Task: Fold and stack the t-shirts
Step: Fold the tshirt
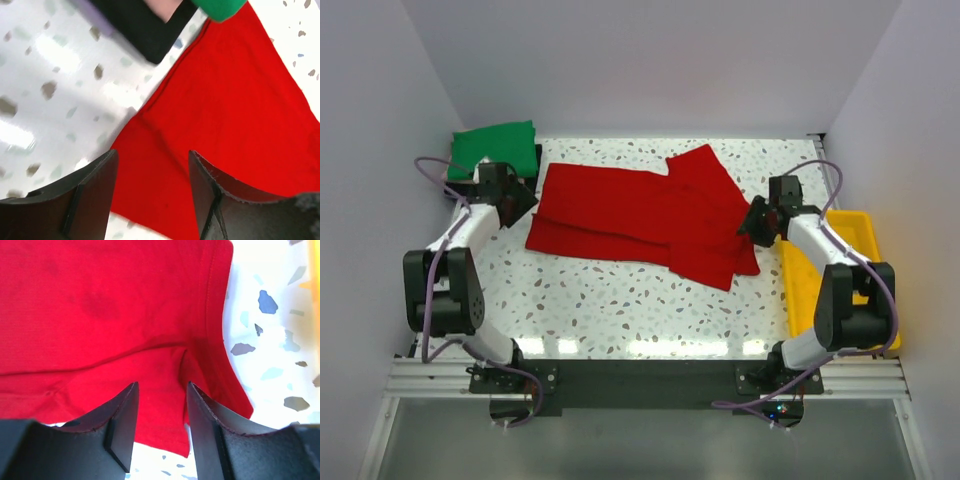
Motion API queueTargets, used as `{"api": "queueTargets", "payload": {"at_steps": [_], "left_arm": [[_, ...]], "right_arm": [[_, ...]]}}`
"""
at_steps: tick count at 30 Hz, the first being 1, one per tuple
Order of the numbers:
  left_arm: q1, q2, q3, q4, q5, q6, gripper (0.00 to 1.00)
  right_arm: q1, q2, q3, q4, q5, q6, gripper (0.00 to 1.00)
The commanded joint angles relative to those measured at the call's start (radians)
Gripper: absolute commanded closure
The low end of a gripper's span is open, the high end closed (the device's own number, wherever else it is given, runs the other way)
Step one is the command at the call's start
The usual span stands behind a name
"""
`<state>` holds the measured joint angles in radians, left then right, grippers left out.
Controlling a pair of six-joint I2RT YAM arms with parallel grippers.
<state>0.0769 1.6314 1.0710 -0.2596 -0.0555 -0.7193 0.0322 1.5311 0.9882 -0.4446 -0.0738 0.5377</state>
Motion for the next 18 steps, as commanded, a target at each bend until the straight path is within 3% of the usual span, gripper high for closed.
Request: {"api": "queueTargets", "payload": {"at_steps": [1, 8, 18], "left_arm": [[0.008, -0.158, -0.13, 0.003, -0.044, -0.049, 0.37], [0.008, -0.312, -0.279, 0.028, -0.011, -0.092, 0.37], [0.007, -0.426, -0.338, 0.033, 0.08, -0.048, 0.37]], "right_arm": [[0.003, -0.132, -0.026, -0.008, 0.008, -0.012, 0.52], [0.072, -0.385, -0.23, -0.036, 0.06, 0.019, 0.52], [0.202, -0.416, -0.421, 0.018, 0.144, 0.116, 0.53]]}}
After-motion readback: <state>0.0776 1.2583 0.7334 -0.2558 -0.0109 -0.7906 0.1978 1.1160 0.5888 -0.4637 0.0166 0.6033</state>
